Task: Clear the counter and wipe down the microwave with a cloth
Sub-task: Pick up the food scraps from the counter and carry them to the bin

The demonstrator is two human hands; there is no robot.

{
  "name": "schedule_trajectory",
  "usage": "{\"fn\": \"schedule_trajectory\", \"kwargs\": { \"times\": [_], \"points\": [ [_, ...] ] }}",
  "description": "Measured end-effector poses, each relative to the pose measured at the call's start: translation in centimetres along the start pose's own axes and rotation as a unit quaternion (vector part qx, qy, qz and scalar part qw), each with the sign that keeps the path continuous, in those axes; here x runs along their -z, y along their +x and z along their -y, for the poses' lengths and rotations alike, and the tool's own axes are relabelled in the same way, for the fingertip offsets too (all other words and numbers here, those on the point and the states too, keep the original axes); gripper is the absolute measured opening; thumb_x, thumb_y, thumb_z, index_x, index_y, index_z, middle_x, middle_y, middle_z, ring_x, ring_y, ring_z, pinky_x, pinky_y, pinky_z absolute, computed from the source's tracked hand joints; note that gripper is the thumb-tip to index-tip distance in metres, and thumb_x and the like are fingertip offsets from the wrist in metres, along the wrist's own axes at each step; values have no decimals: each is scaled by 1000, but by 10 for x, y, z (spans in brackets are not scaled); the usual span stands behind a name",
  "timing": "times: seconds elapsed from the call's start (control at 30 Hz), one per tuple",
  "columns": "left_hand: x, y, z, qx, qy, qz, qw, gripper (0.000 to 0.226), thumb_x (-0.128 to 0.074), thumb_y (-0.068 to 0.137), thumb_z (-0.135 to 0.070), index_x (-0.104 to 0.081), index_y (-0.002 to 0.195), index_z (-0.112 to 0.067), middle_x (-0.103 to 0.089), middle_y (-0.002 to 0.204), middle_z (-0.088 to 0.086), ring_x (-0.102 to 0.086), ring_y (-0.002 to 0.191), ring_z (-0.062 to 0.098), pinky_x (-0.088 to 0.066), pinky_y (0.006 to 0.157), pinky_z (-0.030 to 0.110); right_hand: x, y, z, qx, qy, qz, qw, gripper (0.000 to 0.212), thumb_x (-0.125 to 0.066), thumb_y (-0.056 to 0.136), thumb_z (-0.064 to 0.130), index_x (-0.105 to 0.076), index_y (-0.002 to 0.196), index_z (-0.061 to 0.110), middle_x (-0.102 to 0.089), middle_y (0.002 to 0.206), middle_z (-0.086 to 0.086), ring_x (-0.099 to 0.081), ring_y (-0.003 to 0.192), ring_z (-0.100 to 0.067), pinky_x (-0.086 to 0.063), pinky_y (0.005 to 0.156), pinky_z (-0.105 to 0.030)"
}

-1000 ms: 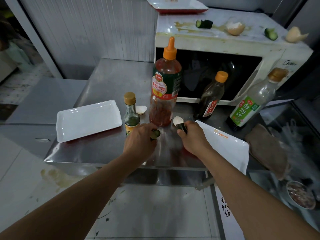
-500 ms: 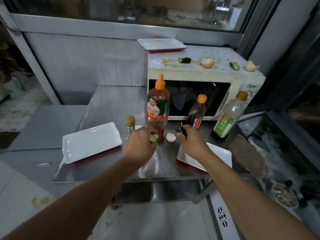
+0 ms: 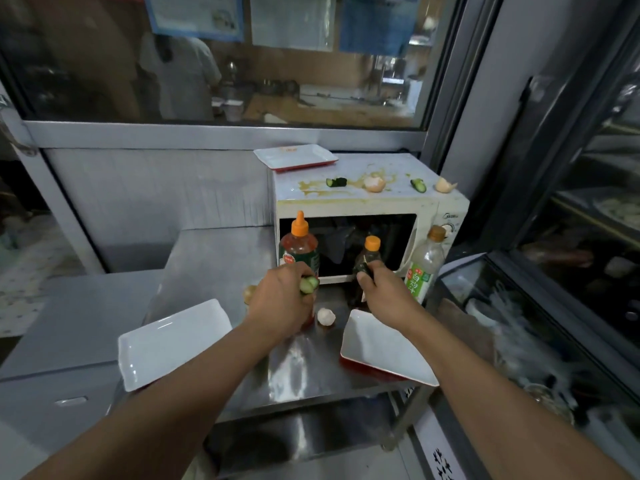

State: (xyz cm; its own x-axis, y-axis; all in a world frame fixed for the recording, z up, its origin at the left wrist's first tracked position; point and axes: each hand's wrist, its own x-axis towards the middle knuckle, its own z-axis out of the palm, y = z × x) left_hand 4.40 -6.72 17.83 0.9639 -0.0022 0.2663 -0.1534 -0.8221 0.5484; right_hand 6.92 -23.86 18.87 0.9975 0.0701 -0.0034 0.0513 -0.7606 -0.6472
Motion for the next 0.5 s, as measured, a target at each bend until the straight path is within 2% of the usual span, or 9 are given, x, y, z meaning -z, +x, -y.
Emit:
{"fn": "schedule_trajectory", "kwargs": {
  "times": [0.23,0.4,0.5],
  "points": [
    [9,12,-27,-39,-2,0,999,27,-65,81,-12,-64,108,-16,-66,101,4,-60,94,23,-43,73,25,29,-2,-1,2,0,-6,1000,34,-35,101,30,-41,124,6,-59,103,-15,-57,94,-29,-40,74,-33],
    [10,29,-43,-49,4,10,999,32,-66,80,-12,-62,112,-14,-63,108,5,-59,98,23,-49,81,32,46,7,-4,26,-13,-12,1000,29,-35,101,31,-42,115,7,-54,94,-7,-53,88,-25,-34,69,-30],
    [9,42,-53,-40,6,10,999,32,-68,81,-15,-61,113,-15,-65,105,5,-59,96,22,-50,77,31,56,20,-8,34,-11,-19,999,29,-37,101,30,-43,114,5,-53,92,-7,-50,85,-22,-32,69,-29]
  ]
}}
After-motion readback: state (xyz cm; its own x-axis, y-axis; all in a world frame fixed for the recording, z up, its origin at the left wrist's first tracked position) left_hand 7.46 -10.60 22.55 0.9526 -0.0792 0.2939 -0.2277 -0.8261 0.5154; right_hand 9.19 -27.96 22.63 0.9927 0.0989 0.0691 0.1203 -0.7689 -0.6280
